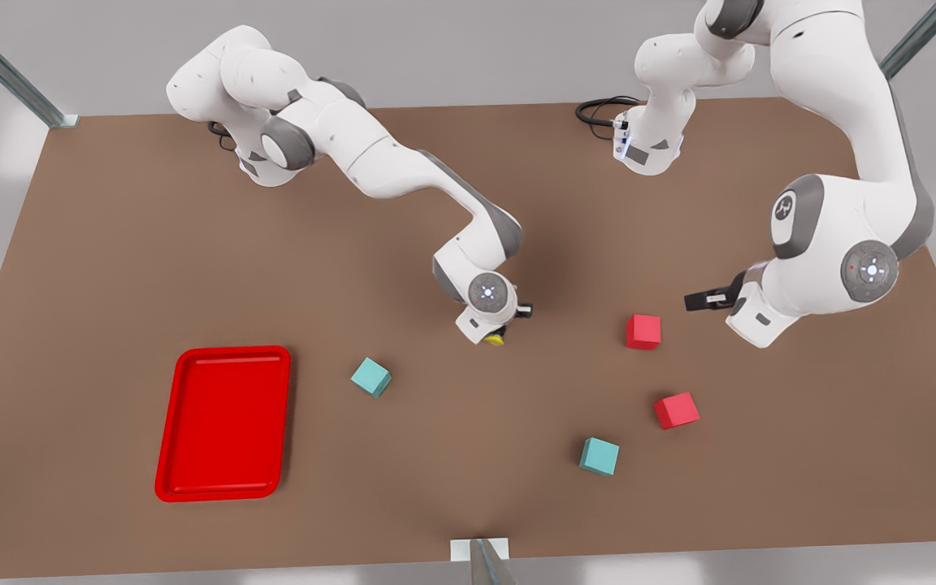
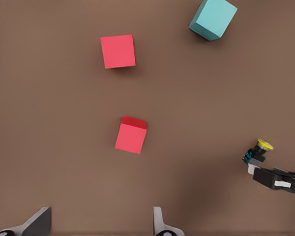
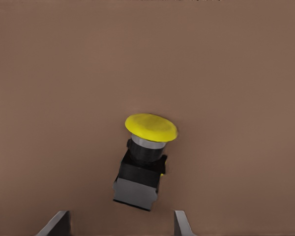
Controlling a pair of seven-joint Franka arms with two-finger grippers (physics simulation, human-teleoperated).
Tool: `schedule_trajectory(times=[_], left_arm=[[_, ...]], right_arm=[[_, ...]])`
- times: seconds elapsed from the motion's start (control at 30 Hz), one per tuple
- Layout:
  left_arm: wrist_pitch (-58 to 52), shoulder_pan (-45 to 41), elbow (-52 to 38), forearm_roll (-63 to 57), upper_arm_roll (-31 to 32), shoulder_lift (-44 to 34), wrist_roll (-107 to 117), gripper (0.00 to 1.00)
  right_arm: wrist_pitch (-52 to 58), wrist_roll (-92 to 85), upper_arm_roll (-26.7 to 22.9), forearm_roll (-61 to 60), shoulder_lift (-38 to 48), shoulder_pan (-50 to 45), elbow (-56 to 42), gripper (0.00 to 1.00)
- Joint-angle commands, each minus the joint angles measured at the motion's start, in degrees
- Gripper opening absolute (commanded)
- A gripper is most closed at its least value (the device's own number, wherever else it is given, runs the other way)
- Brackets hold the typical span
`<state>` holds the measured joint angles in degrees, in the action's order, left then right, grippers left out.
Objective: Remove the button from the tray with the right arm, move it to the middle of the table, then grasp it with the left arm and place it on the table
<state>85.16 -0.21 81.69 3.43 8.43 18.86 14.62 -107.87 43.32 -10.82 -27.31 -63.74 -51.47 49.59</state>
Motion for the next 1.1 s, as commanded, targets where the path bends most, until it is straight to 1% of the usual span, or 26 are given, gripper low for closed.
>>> schedule_trajectory(times=[0.0,0.03,0.07,0.1,0.13,0.17,0.2,0.23,0.27,0.3,0.33,0.37,0.4,0.43,0.47,0.5,0.53,0.57,0.6,0.67,0.8,0.87,1.0,1.07], left_arm=[[-0.1,-0.9,0.0,0.0,0.0,0.1,0.4,1.0],[-0.1,-1.7,0.0,0.2,0.1,0.4,2.2,1.0],[-0.1,-2.2,0.0,0.3,0.1,0.5,2.9,1.0],[-0.1,-2.3,0.0,0.3,0.1,0.7,2.9,1.0],[-0.2,-3.3,0.0,0.4,0.1,0.7,2.9,1.0],[0.0,-5.1,-0.1,0.5,0.3,1.4,6.4,1.0],[0.1,-9.1,-0.2,0.5,0.3,2.1,10.6,1.0],[-0.6,-11.4,-3.2,1.2,0.3,4.7,11.9,1.0],[-3.9,-13.9,-7.1,1.9,0.3,8.2,12.0,1.0],[-4.3,-16.4,-10.6,2.7,0.3,11.7,12.8,1.0],[-4.1,-17.5,-12.6,2.8,0.3,13.6,12.7,1.0],[-3.1,-19.7,-14.0,2.8,0.3,15.9,12.7,1.0],[-2.3,-21.1,-15.7,2.7,0.3,17.8,12.5,1.0],[0.9,-22.0,-15.9,3.0,0.3,19.1,12.2,1.0],[3.0,-22.8,-15.9,3.0,0.4,19.7,10.5,1.0],[4.3,-23.7,-15.9,3.0,0.4,20.3,6.0,1.0],[5.2,-24.8,-15.9,2.7,0.4,21.3,-0.3,1.0],[8.6,-25.5,-16.3,2.6,0.4,23.1,-0.6,1.0],[10.1,-26.6,-16.5,2.5,0.4,24.4,-0.7,1.0],[14.1,-28.8,-17.0,2.5,0.3,27.1,-0.7,1.0],[15.1,-30.6,-17.4,2.2,-0.3,30.4,-0.6,1.0],[15.1,-30.8,-16.9,-1.1,-0.2,31.1,-0.6,1.0],[15.1,-31.3,-16.6,-3.2,-0.3,33.1,0.1,1.0],[15.2,-31.4,-16.6,-3.1,-0.3,34.2,1.6,1.0]], right_arm=[[1.5,10.5,0.0,-0.5,2.3,1.4,0.4,1.0],[3.4,5.5,1.9,0.0,7.2,4.2,3.6,1.0],[3.3,-2.8,2.3,0.7,16.9,5.9,17.7,1.0],[3.2,-9.1,2.4,2.6,26.4,8.6,29.7,1.0],[4.3,-16.7,2.9,4.6,36.4,12.9,40.5,1.0],[4.6,-25.2,4.3,8.0,46.4,20.4,50.7,1.0],[3.8,-25.9,4.4,13.1,49.8,24.0,52.3,1.0],[4.1,-30.9,4.3,17.7,55.2,27.1,56.8,1.0],[4.2,-32.8,4.4,21.8,60.0,31.5,61.8,1.0],[7.8,-33.4,4.4,23.5,61.0,36.7,60.4,1.0],[11.6,-36.9,4.3,26.5,60.7,39.4,57.2,1.0],[12.1,-42.2,4.2,27.0,60.6,42.1,56.3,1.0],[12.9,-42.5,4.2,27.5,59.6,43.2,53.8,1.0],[16.2,-42.7,4.1,27.5,58.5,43.5,50.0,1.0],[16.9,-46.0,5.5,26.8,59.2,46.1,49.7,1.0],[18.5,-46.2,13.1,26.9,60.1,52.9,47.5,1.0],[19.2,-46.3,17.1,27.2,58.6,56.7,43.8,1.0],[20.1,-46.3,17.2,27.4,53.6,57.7,37.2,1.0],[23.9,-46.0,17.2,27.1,52.0,57.8,35.0,1.0],[23.7,-46.0,16.6,26.9,49.3,58.1,34.9,1.0],[23.9,-46.2,16.7,26.8,48.9,59.3,34.9,1.0],[23.9,-46.2,16.7,26.6,48.8,59.3,34.9,1.0],[23.9,-45.8,16.8,26.7,48.2,59.1,34.8,1.0],[23.2,-46.0,16.8,27.2,46.8,58.6,32.6,1.0]])
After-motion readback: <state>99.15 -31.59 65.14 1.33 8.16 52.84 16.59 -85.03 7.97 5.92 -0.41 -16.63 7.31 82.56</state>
